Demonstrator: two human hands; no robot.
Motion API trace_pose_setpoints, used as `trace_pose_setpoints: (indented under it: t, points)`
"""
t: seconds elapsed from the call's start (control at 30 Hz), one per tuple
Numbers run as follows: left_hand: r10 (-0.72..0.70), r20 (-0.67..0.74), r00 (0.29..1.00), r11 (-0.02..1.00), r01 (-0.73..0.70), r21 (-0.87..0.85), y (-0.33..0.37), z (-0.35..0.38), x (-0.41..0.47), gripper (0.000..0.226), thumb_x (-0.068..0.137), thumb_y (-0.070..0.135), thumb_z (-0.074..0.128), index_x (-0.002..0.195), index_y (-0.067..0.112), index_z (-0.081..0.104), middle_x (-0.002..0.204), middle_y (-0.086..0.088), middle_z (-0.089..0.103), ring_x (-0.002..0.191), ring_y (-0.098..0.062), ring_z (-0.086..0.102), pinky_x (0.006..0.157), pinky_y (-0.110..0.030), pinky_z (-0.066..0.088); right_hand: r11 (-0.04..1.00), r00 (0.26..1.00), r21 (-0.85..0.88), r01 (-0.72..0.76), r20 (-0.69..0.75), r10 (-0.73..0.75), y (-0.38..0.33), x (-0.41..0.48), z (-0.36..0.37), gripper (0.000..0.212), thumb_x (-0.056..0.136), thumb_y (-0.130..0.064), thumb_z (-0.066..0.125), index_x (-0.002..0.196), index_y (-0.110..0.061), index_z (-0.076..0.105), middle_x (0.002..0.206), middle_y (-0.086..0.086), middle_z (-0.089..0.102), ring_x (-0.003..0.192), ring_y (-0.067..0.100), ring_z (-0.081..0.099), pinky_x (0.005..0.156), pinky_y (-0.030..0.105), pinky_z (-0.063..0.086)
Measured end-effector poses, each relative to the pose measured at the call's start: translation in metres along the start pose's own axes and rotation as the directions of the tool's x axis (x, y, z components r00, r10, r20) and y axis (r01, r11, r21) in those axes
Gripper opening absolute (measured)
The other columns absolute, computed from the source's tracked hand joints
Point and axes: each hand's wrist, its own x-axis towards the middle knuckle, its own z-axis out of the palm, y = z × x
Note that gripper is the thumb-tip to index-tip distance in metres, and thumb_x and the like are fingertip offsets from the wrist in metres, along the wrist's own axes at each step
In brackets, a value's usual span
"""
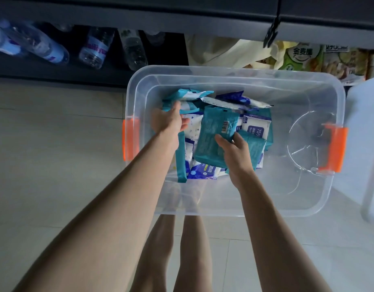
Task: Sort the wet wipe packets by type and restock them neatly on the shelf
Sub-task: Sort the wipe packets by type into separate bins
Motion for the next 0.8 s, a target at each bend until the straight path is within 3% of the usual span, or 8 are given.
trace_pose_setpoints:
  t: [0.1,0.17,0.23,0.33,0.43,0.5,0.63,0.8]
  points:
    - [0.074,-0.019,0.997,0.995,-0.075,-0.058,0.0,-0.011,-0.015,0.02,0.092,0.017,0.062,0.107,0.004,0.059,0.07,-0.001,0.063,0.04,-0.001,0.058,0.043,-0.011,0.045,0.997,0.998,0.054,-0.063,-0.023,0.064,0.002,0.003,0.003,0.006,0.095,-0.021,0.055,0.099,-0.017,0.058,0.101,0.004,0.064,0.101,0.03,0.063,0.096,0.052,0.049]
    - [0.211,0.02,0.977,0.975,-0.209,-0.073,-0.01,-0.025,-0.038,0.003,0.089,0.009,0.064,0.089,0.007,0.061,0.067,-0.002,0.064,0.043,-0.001,0.059,0.046,-0.014,0.048,0.985,0.989,0.1,-0.139,-0.033,0.143,0.003,0.001,0.005,0.042,0.087,-0.042,0.058,0.118,-0.014,0.057,0.118,0.005,0.063,0.114,0.033,0.059,0.101,0.055,0.044]
    - [0.274,0.156,0.949,0.962,-0.271,-0.043,-0.022,-0.035,-0.064,0.007,0.088,0.005,0.063,0.084,0.011,0.06,0.068,-0.003,0.064,0.046,-0.003,0.059,0.048,-0.017,0.05,0.962,0.979,0.184,-0.2,0.009,0.202,0.003,-0.001,0.003,0.05,0.087,-0.051,0.057,0.121,-0.014,0.059,0.115,0.009,0.067,0.107,0.03,0.064,0.097,0.048,0.049]
    - [0.26,0.329,0.908,0.944,-0.311,0.112,-0.044,-0.038,-0.082,0.007,0.088,0.008,0.063,0.084,0.014,0.062,0.067,-0.002,0.062,0.049,-0.004,0.058,0.052,-0.02,0.053,0.954,0.972,0.21,-0.216,0.138,0.19,0.001,-0.007,-0.005,0.041,0.085,-0.043,0.063,0.108,-0.009,0.064,0.104,0.014,0.071,0.09,0.029,0.07,0.081,0.041,0.057]
    - [0.291,0.391,0.873,0.87,-0.411,0.271,-0.059,-0.03,-0.087,0.012,0.092,0.017,0.06,0.09,0.008,0.068,0.073,0.002,0.063,0.068,-0.013,0.06,0.065,-0.033,0.054,0.974,0.992,0.186,-0.126,0.014,0.126,0.008,-0.012,-0.023,0.025,0.083,-0.023,0.071,0.101,-0.007,0.064,0.096,0.012,0.071,0.084,0.026,0.068,0.079,0.043,0.058]
    - [0.344,0.39,0.854,0.82,-0.475,0.318,-0.063,-0.024,-0.086,0.018,0.093,0.02,0.057,0.094,0.006,0.069,0.086,-0.002,0.068,0.079,-0.017,0.061,0.074,-0.033,0.051,0.984,0.992,0.164,-0.068,-0.094,0.084,0.012,-0.015,-0.04,0.023,0.083,-0.016,0.072,0.102,-0.007,0.063,0.091,0.008,0.07,0.08,0.022,0.067,0.075,0.04,0.058]
    - [0.388,0.332,0.86,0.798,-0.493,0.347,-0.066,0.001,-0.078,0.023,0.093,0.017,0.058,0.111,0.004,0.063,0.111,-0.009,0.066,0.094,-0.011,0.059,0.08,-0.017,0.044,0.998,0.981,0.068,-0.005,-0.195,0.018,0.012,-0.019,-0.079,0.03,0.086,-0.006,0.066,0.112,-0.009,0.051,0.093,0.003,0.063,0.079,0.016,0.063,0.064,0.025,0.055]
    - [0.454,0.227,0.862,0.769,-0.508,0.389,-0.074,0.05,-0.068,0.046,0.091,0.021,0.061,0.13,0.004,0.045,0.129,-0.011,0.049,0.116,-0.021,0.051,0.099,-0.032,0.043,0.999,0.984,-0.038,0.036,-0.174,-0.042,0.009,-0.007,-0.107,0.027,0.087,0.004,0.06,0.106,-0.012,0.048,0.095,0.0,0.061,0.081,0.014,0.06,0.067,0.024,0.051]
